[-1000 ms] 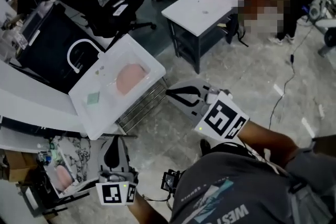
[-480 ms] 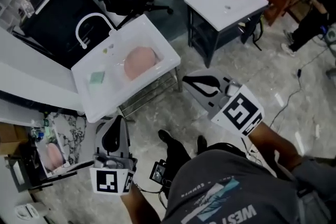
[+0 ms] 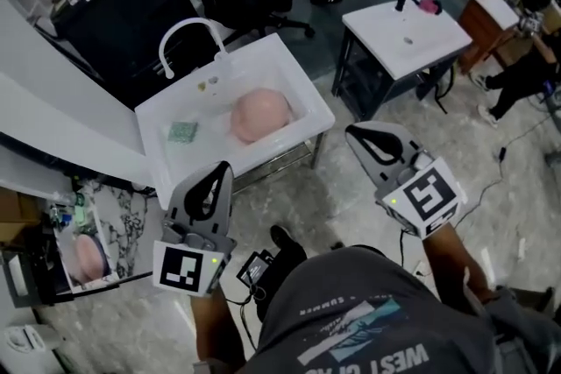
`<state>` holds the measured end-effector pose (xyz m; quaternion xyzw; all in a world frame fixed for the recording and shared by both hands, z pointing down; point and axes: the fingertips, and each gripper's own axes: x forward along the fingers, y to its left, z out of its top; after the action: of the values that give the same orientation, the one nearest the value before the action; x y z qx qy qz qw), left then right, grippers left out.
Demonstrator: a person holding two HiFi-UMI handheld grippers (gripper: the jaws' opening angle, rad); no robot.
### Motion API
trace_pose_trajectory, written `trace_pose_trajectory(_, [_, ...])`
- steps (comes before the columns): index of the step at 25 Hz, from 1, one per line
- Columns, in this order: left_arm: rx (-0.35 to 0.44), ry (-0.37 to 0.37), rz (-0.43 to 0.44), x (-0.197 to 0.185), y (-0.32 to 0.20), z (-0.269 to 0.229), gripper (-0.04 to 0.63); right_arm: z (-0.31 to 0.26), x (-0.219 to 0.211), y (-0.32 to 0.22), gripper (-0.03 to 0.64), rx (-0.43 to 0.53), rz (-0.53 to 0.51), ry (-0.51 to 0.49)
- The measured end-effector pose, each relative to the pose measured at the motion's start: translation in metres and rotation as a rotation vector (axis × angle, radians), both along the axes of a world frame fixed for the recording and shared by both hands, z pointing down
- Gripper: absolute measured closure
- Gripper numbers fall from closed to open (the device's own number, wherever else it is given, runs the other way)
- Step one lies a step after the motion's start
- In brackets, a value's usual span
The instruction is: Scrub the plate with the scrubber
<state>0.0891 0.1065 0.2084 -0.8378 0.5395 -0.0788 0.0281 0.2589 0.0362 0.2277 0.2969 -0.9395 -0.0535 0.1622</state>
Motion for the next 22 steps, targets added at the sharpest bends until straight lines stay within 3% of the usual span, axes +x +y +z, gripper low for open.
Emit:
trace_pose_trajectory(13, [-0.025,0.036,0.058,-0.087,-0.064,0.012,0.592,0.015,-0.079,-0.06,0.586,-0.038,0.071,0.055])
trace_pose_trajectory(22, [-0.032,0.059,0.052,-0.14,-0.082,0.017,0.592,0.02,-0.138,-0.082,0.586,-0.051,0.054,0.058])
